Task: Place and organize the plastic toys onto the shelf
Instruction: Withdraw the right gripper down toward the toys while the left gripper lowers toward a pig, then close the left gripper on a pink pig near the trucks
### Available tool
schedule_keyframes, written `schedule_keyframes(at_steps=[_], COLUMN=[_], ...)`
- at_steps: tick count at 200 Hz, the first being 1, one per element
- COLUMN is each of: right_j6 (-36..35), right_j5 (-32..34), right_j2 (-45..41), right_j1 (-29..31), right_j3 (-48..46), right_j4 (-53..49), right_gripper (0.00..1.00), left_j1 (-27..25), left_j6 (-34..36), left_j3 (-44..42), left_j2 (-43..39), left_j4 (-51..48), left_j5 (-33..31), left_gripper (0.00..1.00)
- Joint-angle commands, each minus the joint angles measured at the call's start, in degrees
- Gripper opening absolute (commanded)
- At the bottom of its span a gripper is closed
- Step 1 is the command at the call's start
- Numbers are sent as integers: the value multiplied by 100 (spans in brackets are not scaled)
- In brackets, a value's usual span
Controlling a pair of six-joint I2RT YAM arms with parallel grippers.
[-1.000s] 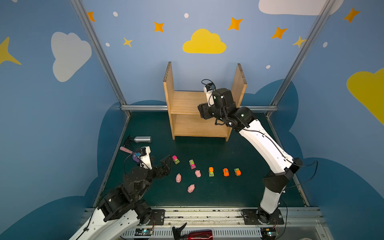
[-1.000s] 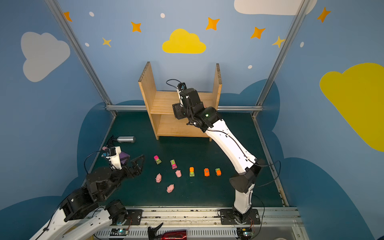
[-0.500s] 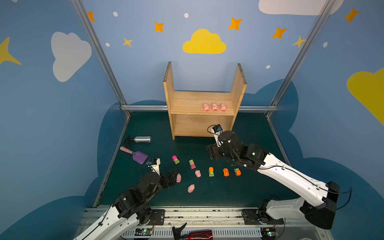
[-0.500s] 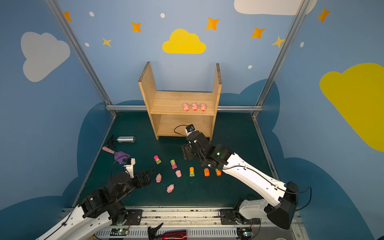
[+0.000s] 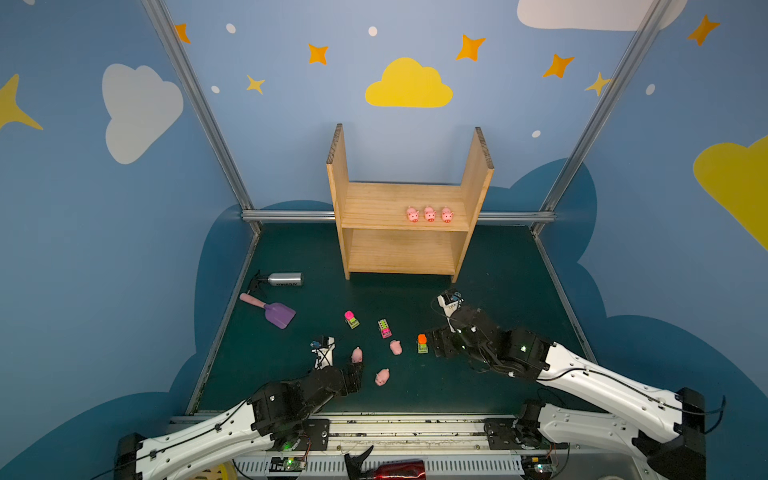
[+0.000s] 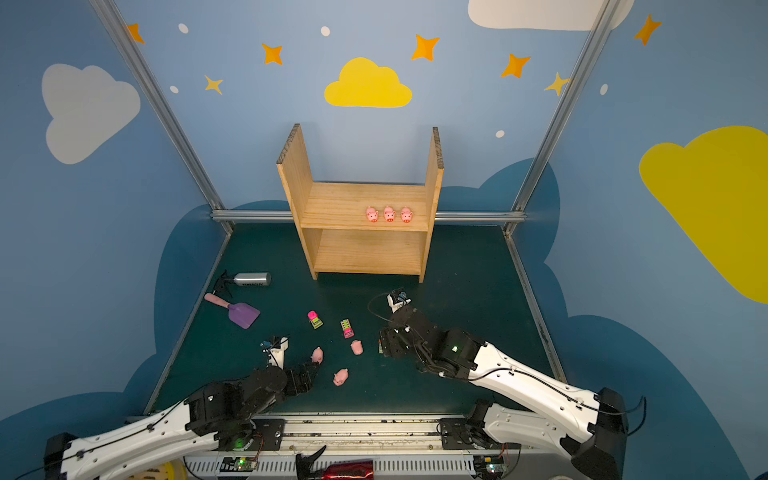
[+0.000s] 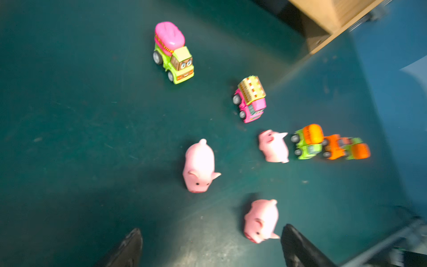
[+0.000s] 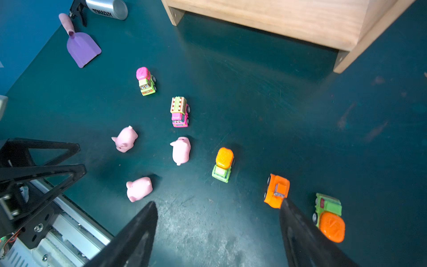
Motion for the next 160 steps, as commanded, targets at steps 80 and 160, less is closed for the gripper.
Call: schedule_keyframes(at_steps=[80,160], right_j6=[343,367], right_j5=[262,380], right_j2=[-817,-740], right_j1=[49,44], right_j3=[-746,-931], right_j4=[155,280], right_gripper=[82,82], left_j1=[-261,-258], left_j6=[-392,-287], left_j3=[180,-131], left_j2=[1090,2080], left_j4=[494,1506], left_j5=[-1225,-1390], left_gripper=[88,81])
